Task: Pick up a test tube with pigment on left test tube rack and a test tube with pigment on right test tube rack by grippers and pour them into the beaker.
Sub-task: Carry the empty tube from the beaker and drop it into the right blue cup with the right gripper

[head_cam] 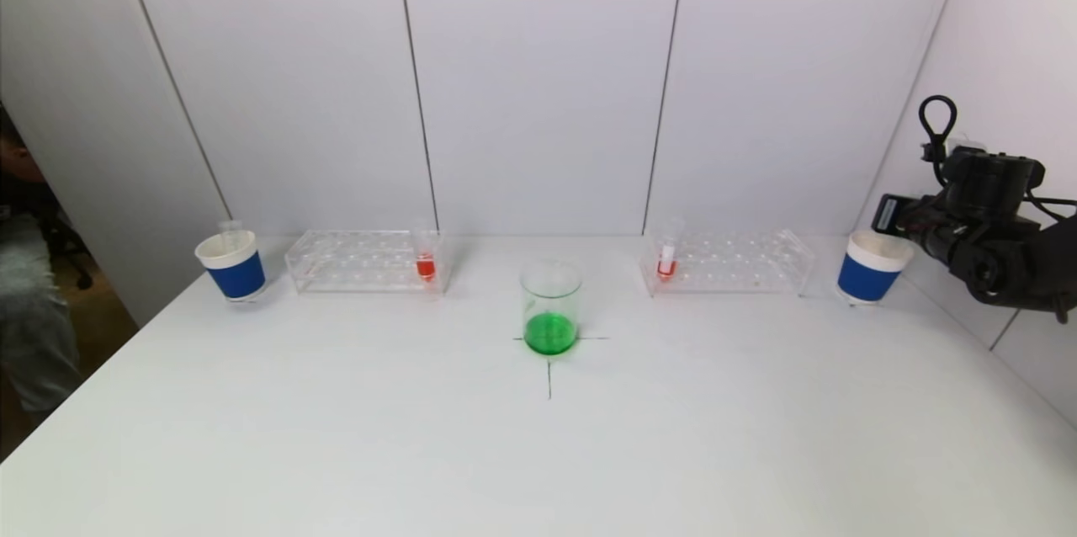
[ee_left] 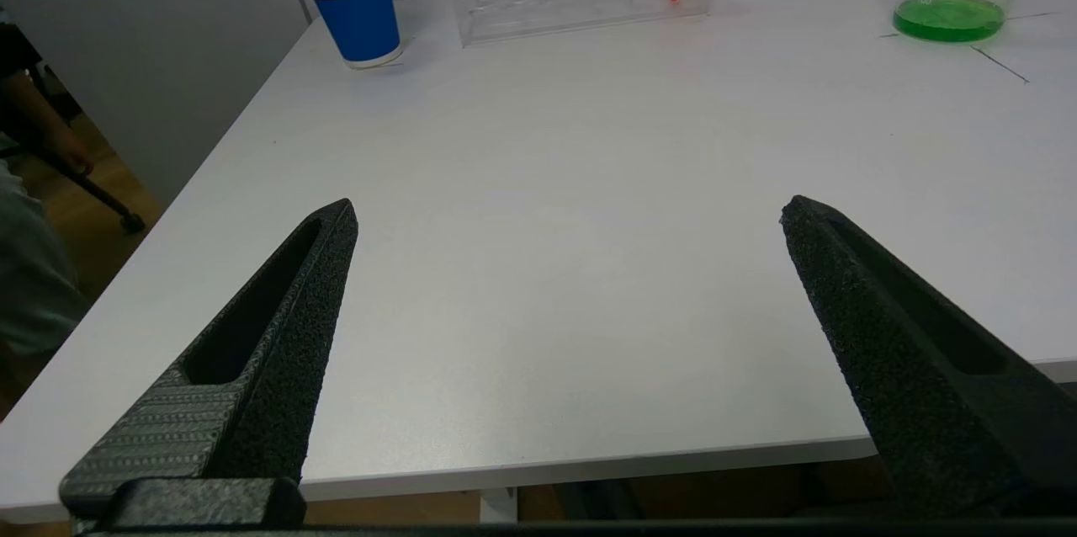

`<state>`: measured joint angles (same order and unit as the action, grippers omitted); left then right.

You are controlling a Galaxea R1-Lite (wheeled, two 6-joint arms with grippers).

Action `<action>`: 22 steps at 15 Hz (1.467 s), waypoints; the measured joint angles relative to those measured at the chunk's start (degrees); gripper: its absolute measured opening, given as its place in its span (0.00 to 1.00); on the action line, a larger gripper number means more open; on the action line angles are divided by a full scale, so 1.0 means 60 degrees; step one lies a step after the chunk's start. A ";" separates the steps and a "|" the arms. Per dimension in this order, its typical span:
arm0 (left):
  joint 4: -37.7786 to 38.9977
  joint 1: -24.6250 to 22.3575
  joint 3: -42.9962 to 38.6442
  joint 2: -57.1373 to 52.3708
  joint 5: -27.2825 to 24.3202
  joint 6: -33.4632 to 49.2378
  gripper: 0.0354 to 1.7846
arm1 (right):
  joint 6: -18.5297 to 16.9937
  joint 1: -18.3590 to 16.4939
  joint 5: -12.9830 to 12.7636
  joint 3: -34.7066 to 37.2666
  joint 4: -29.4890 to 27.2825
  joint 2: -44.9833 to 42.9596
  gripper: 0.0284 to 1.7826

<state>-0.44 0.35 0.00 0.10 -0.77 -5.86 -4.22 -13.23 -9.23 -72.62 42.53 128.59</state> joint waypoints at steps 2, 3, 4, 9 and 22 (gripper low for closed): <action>0.0000 -0.0004 0.0000 0.0000 0.0000 0.0000 0.99 | -0.0016 0.0000 0.0004 0.0037 0.0004 0.0073 0.28; 0.0000 -0.0004 0.0000 0.0000 -0.0004 0.0004 0.99 | 0.0002 -0.0004 0.0010 0.0055 0.0122 0.0118 0.28; 0.0004 -0.0004 0.0000 0.0000 -0.0004 0.0000 0.99 | 0.0028 -0.0008 0.0018 0.0110 0.0370 0.0165 0.28; 0.0000 0.0000 0.0000 0.0000 -0.0004 0.0000 0.99 | 0.0069 0.0006 0.0051 0.0372 0.0992 0.0303 0.28; 0.0000 -0.0004 0.0000 0.0000 -0.0004 0.0004 0.99 | 0.0075 0.0018 0.0043 0.0412 0.1004 0.0289 0.28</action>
<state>-0.44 0.33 0.00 0.10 -0.79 -5.84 -3.77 -13.12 -8.97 -70.14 48.56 130.32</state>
